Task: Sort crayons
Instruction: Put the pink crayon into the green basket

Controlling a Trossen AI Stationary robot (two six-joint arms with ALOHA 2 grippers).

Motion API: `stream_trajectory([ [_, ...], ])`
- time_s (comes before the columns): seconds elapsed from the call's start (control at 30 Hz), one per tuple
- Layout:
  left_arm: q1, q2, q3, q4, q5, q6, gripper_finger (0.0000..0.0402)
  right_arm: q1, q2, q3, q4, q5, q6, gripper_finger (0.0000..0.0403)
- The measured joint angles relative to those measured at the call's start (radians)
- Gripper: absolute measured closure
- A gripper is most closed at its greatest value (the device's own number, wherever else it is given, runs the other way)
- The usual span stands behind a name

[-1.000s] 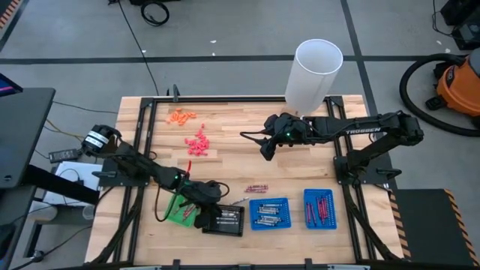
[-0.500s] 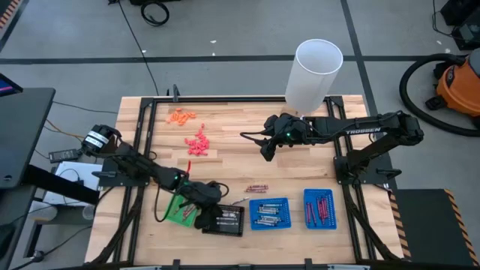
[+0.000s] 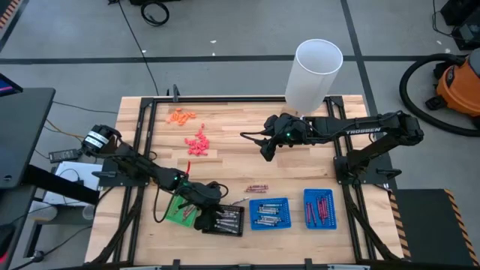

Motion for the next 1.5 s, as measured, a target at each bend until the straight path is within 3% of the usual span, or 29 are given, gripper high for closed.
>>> stream_trajectory([
  [0.33, 0.053, -0.008, 0.001, -0.003, 0.002, -0.003, 0.0272, 0.011, 0.000, 0.000, 0.000, -0.029, 0.003, 0.0179],
  [0.87, 0.249, -0.008, 0.006, 0.034, -0.004, 0.006, 0.0272, 0.013, 0.000, 0.000, -0.011, -0.002, 0.037, 0.0179],
  [1.1, 0.269, -0.008, 0.063, -0.066, -0.004, 0.030, 0.0272, 0.063, 0.056, 0.000, -0.143, -0.184, -0.004, 0.0181],
  [1.37, 0.270, -0.028, 0.066, -0.208, 0.092, -0.121, 0.0272, 0.126, 0.214, 0.000, -0.070, -0.192, -0.104, 0.0184],
  [1.5, 0.235, -0.086, 0.066, -0.349, 0.078, -0.124, 0.0272, 0.151, 0.262, 0.000, -0.003, -0.201, -0.136, 0.0187],
])
